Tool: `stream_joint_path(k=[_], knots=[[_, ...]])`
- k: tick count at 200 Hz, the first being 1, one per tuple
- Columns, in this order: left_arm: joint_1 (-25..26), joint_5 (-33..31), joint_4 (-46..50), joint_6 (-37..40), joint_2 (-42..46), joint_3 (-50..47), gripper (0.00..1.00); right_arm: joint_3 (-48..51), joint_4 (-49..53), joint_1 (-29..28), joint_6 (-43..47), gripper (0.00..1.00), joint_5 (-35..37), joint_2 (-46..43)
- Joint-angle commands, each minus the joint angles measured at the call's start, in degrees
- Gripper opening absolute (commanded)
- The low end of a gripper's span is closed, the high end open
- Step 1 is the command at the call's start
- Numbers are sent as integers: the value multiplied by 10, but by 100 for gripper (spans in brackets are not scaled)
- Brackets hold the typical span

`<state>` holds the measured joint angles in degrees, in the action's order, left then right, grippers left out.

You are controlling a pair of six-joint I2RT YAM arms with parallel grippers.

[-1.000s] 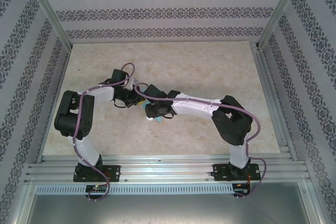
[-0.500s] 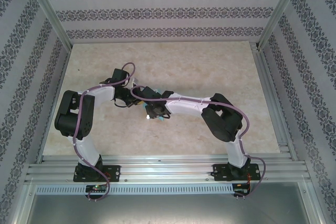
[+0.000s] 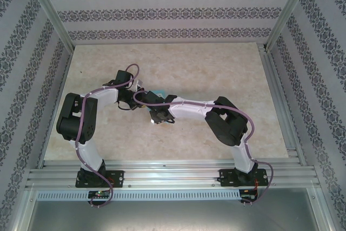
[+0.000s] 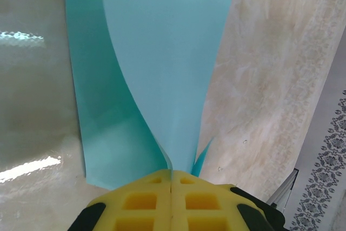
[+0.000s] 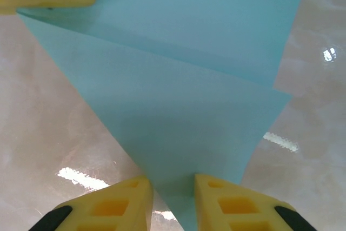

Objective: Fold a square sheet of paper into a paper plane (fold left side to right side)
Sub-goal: Fourth fold the wing at the center of the table.

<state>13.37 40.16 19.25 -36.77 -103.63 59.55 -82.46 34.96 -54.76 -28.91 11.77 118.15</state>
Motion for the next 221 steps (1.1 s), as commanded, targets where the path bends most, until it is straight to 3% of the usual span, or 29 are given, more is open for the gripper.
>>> stream_joint_path(k=[1,77,102,136,221], knots=[[6,-1,13,-6,-6,20,0,-2,12,1,7,23,19,9],[6,2,21,-1,-11,29,0,17,-11,8,24,0,3,-30],[6,1,26,3,-8,30,1,19,-12,11,26,0,-6,-38],[5,-7,44,14,-2,37,23,39,-30,18,30,0,-29,-56],[30,-4,35,9,-19,53,38,39,-35,19,33,0,-49,-54]])
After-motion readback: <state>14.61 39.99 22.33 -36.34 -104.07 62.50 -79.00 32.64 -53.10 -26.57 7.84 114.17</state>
